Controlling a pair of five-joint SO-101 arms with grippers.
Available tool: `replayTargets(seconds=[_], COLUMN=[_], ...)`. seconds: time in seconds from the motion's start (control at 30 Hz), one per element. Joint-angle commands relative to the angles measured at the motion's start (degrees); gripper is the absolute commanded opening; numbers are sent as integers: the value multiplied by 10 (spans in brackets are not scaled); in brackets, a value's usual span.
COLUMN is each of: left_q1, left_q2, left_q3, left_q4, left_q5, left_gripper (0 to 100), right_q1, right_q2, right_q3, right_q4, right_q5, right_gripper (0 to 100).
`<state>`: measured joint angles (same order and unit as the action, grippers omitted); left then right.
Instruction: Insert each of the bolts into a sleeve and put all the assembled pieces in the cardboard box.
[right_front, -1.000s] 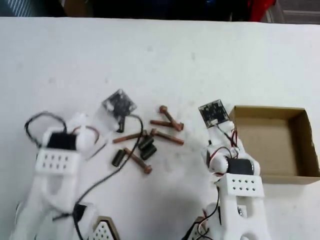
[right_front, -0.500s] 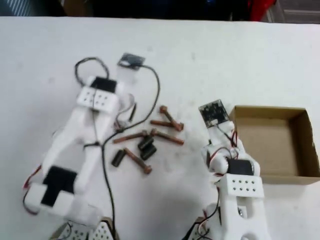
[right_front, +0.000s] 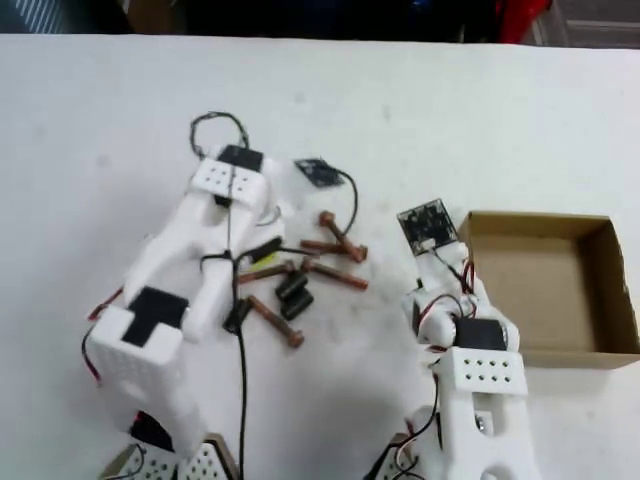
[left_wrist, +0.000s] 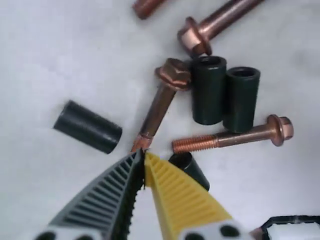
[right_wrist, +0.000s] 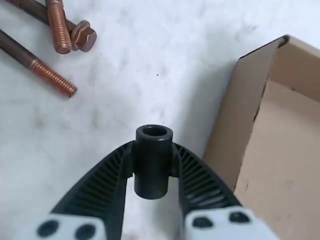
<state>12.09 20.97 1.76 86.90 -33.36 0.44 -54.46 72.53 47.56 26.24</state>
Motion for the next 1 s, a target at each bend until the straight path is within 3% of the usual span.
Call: replayTargets(seconds=[0.0,0.23,0.33,0.5,0.77,0.97], left_q1=[36,41,43,37,59,81], left_q2=[26,53,56,56,57,57], left_q3=[-46,-103,-105,-104,-43,-18], left_q4=[-16,6,4,4,-51,-57], left_q5=[-9,-14,-55,-67,-70,-124], left_gripper=[23,24,27,82,86,87], right_q1=[1,1,1,1,3,3], right_q2=[-7,-12,-12,-12,-12,-13], right_q3=[-3,34,35,35,35,35], right_q4=[-13,-63,-64,-65,-65,-65], right_q5=[33,37,38,38,39,39], right_gripper=[17,17,17,17,17,17])
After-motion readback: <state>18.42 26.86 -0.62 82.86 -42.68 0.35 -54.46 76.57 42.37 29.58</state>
